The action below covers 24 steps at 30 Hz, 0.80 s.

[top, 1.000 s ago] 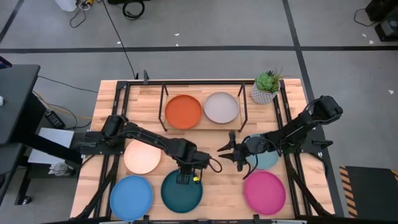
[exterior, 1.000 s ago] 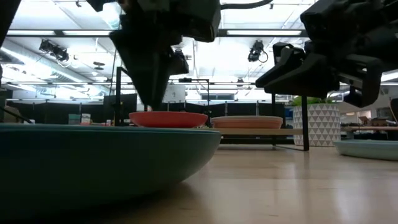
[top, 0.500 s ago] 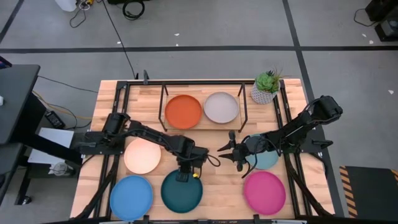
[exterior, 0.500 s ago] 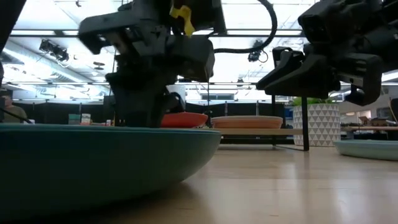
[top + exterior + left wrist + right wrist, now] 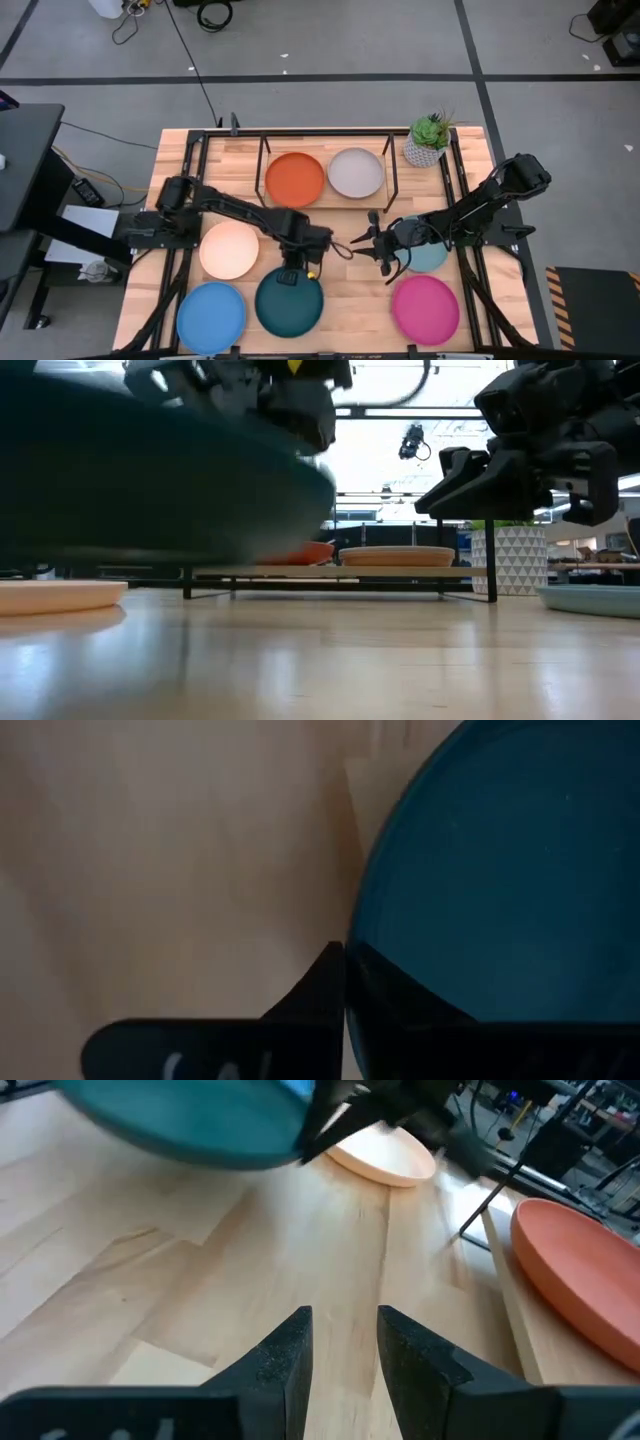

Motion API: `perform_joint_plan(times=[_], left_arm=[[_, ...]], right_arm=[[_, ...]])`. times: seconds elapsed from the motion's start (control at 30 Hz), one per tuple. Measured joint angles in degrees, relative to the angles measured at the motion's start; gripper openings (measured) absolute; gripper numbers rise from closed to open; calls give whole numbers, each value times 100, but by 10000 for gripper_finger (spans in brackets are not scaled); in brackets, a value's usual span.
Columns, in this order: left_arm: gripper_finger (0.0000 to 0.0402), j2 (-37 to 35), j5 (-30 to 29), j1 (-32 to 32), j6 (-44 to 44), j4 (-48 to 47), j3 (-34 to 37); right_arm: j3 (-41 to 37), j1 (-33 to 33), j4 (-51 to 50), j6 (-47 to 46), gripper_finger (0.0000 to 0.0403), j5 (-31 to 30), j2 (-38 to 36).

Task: Place and stack plates onto a shelf
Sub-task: Stack the dark blue plate on top of the orange plate on the shelf

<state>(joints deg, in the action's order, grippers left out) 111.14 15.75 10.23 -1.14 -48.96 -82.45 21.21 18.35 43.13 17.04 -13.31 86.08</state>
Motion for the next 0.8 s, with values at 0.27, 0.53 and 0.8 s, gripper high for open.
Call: perform_joint_plan(times=[0.27,0.53,0.8], left_arm=[[13,-516,-411,-871,-719,-520,-567],[12,-519,-577,-1858,-1582,-996,-1313],[12,-437,-644,-2852,-2117,-1135,-2087]], right_arm=[[0,4,-59,-593,120,353,0],[2,72,127,-960,120,409,268],[4,103,980,-952,121,580,863]])
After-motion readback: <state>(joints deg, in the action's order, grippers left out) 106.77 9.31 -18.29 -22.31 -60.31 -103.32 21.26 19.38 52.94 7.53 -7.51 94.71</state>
